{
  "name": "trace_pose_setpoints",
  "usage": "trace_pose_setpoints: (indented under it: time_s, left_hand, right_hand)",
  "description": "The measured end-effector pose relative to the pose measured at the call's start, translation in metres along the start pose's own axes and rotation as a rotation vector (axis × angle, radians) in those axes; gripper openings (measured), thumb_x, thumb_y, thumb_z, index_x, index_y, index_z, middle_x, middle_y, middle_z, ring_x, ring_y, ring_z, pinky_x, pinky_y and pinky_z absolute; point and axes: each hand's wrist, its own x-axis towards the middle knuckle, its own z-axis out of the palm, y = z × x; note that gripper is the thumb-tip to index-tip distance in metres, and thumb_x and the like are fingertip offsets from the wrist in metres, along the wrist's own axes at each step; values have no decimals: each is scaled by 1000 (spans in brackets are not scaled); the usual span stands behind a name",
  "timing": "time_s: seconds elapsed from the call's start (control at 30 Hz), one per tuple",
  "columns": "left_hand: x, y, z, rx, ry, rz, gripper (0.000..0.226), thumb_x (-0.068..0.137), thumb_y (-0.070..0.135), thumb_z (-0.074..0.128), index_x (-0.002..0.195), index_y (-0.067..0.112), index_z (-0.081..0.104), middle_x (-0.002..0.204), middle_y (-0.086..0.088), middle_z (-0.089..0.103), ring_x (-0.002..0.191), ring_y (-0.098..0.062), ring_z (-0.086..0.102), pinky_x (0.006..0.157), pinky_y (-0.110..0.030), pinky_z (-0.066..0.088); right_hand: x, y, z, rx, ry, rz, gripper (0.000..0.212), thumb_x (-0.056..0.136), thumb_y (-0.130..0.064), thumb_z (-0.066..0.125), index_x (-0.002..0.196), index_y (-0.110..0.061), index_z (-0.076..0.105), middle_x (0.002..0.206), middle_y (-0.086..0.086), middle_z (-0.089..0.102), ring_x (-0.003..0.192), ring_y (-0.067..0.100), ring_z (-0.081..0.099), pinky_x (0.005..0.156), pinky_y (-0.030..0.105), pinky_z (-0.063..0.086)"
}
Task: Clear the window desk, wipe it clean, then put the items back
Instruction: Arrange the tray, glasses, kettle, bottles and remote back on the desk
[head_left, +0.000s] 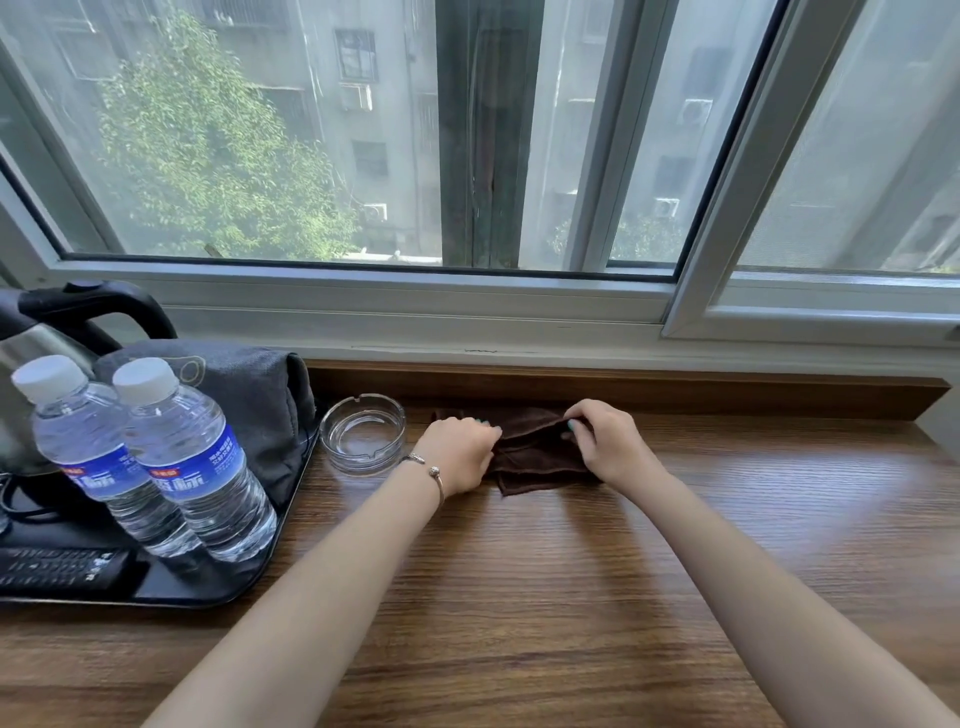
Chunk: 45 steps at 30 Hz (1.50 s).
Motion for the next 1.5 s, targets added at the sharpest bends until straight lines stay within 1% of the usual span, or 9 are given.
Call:
trace_pose_setpoints:
  time_s: [0.23, 0.33, 0.53, 0.67, 0.73, 0.83, 0.97, 1.13, 1.5]
  left_hand:
    - [-5, 14, -7, 64, 73, -30, 34, 85, -4, 47, 115, 11, 51, 112, -6, 62, 97, -31, 63, 69, -36, 44]
    - [-13, 3, -8, 81, 250, 55, 35, 89, 3, 43, 120, 14, 54, 111, -3, 62, 98, -25, 60, 78, -33, 45]
    - [-34, -7, 10, -48, 248, 206, 36, 93, 25, 45, 123, 16, 62, 117, -3, 63, 108, -24, 58, 90, -35, 44]
    - [-28, 0, 12, -130, 221, 176, 47, 93, 44, 46, 123, 10, 57, 142, -7, 46, 134, -21, 39, 111, -30, 31]
    - [-22, 5, 11, -221, 128, 129, 54, 93, 46, 49, 130, 7, 46, 156, -13, 23, 147, -22, 17, 119, -29, 17]
    - [-17, 11, 13, -322, -5, 62, 75, 94, 48, 49, 150, 9, 17, 161, -14, 0, 149, -23, 5, 120, -31, 11]
    - [-16, 13, 27, -189, -48, 49, 78, 94, 59, 35, 155, 21, 4, 162, -5, 1, 149, -22, 0, 121, -34, 7]
    - [-10, 13, 30, -154, -30, -2, 82, 86, 72, 32, 153, 32, 5, 162, -5, -7, 148, -19, -11, 121, -40, -1]
    - [-12, 12, 33, -137, -119, -114, 79, 80, 82, 20, 146, 51, -10, 160, -3, -17, 147, -26, -19, 118, -50, -7]
  right_hand:
    - [-7, 0, -4, -58, 96, -24, 13, 91, -6, 64, 104, -8, 69, 98, 2, 63, 93, 20, 61, 84, 32, 49]
    - [-13, -1, -6, -52, 156, -73, 11, 92, -8, 64, 102, -9, 70, 95, -1, 63, 89, 20, 62, 80, 34, 51]
    - [-37, 9, 4, -466, 80, -156, 15, 90, -40, 67, 93, -28, 76, 104, -12, 72, 98, 17, 66, 71, 27, 47]
    - [-31, -2, 6, -522, 176, -258, 23, 83, -47, 72, 84, -24, 75, 109, -4, 72, 105, 20, 65, 87, 34, 51]
    - [-25, -9, 9, -470, 84, -206, 38, 86, -50, 67, 111, -23, 68, 134, -2, 61, 125, 20, 56, 104, 35, 42]
    - [-20, -10, 14, -500, -203, -86, 72, 94, -64, 43, 156, -34, 22, 164, -9, 18, 151, 12, 16, 121, 35, 12]
    - [-26, -5, 24, -544, -379, 5, 72, 94, -72, 27, 156, -43, 3, 165, -13, -1, 152, 9, -3, 122, 40, 2]
    - [-15, -10, 22, -533, -326, 17, 75, 90, -76, 29, 156, -41, 15, 166, -12, 1, 152, 9, -2, 122, 44, -2]
    - [-18, -5, 33, -560, -298, 2, 66, 94, -70, 13, 153, -48, -8, 165, -12, -7, 152, 13, -9, 121, 44, -5]
